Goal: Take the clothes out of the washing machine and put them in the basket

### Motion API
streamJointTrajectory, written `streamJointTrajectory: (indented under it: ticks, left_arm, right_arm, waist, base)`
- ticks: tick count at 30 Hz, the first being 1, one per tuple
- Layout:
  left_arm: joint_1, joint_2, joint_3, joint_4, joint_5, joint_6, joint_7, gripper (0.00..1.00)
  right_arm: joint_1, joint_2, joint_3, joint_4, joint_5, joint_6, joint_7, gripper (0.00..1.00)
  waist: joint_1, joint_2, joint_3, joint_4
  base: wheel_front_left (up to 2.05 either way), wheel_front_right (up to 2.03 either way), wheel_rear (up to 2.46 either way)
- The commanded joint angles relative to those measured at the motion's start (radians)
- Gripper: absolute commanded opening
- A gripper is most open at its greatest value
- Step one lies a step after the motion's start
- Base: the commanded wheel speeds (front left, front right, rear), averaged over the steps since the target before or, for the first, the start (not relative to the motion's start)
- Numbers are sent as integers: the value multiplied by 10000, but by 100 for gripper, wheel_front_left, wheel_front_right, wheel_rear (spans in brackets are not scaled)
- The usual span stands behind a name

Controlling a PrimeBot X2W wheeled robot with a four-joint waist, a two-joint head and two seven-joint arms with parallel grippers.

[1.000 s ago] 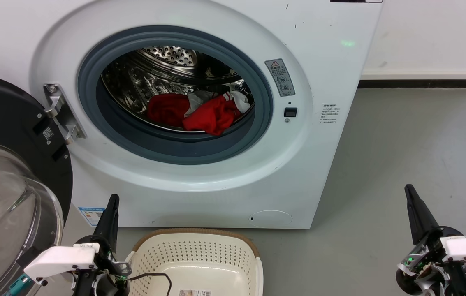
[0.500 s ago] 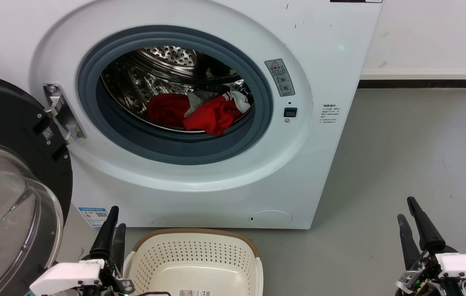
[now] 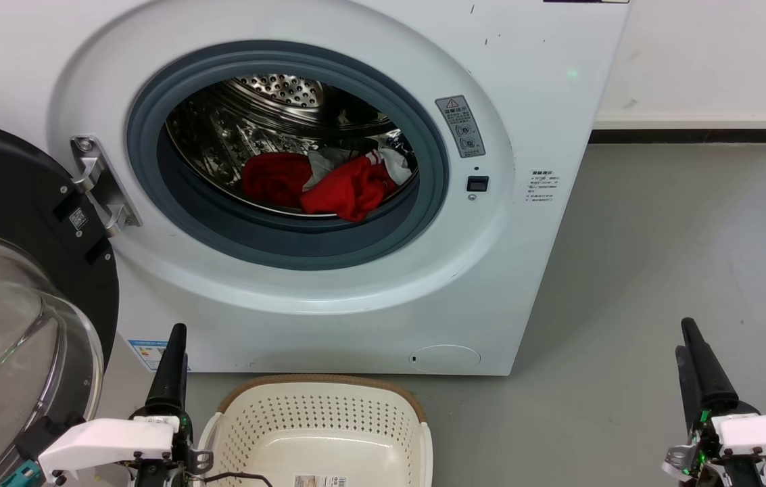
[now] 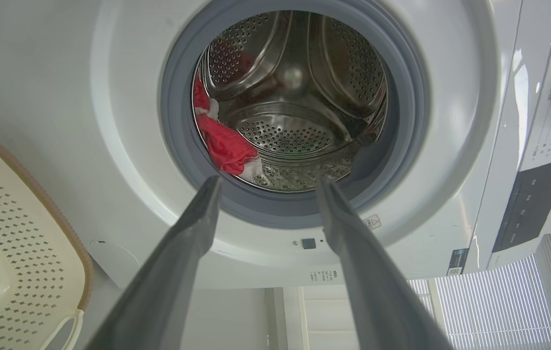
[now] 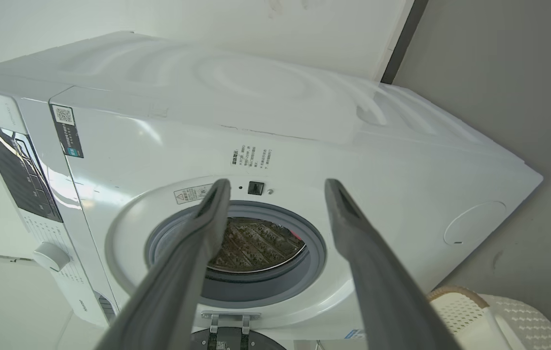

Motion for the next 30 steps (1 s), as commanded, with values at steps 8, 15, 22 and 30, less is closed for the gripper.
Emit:
streamJointTrajectory:
  ticks: [8, 15, 22, 30]
  left_arm:
    - [26, 23, -214, -787, 1793, 446, -389, 100]
    - [120, 25, -414, -1119, 3137, 724, -662, 100]
    - [214, 28, -609, -1365, 4441, 940, -917, 100]
    - [338, 30, -776, -1621, 5690, 1130, -1184, 100]
  right_arm:
    - [81, -17, 82, -885, -2044, 0, -391, 100]
    - [209, -17, 188, -1320, -3686, 0, -669, 100]
    - [355, -18, 292, -1720, -5161, 0, -921, 100]
    - [533, -17, 412, -2069, -6686, 0, -1195, 100]
  waist:
    - [0, -1, 31, -9]
    - [0, -1, 46, -13]
    - [0, -1, 49, -19]
    - [0, -1, 49, -26]
  base:
    - [0, 0, 0]
    - [0, 0, 0]
    - [0, 0, 0]
    - [0, 0, 0]
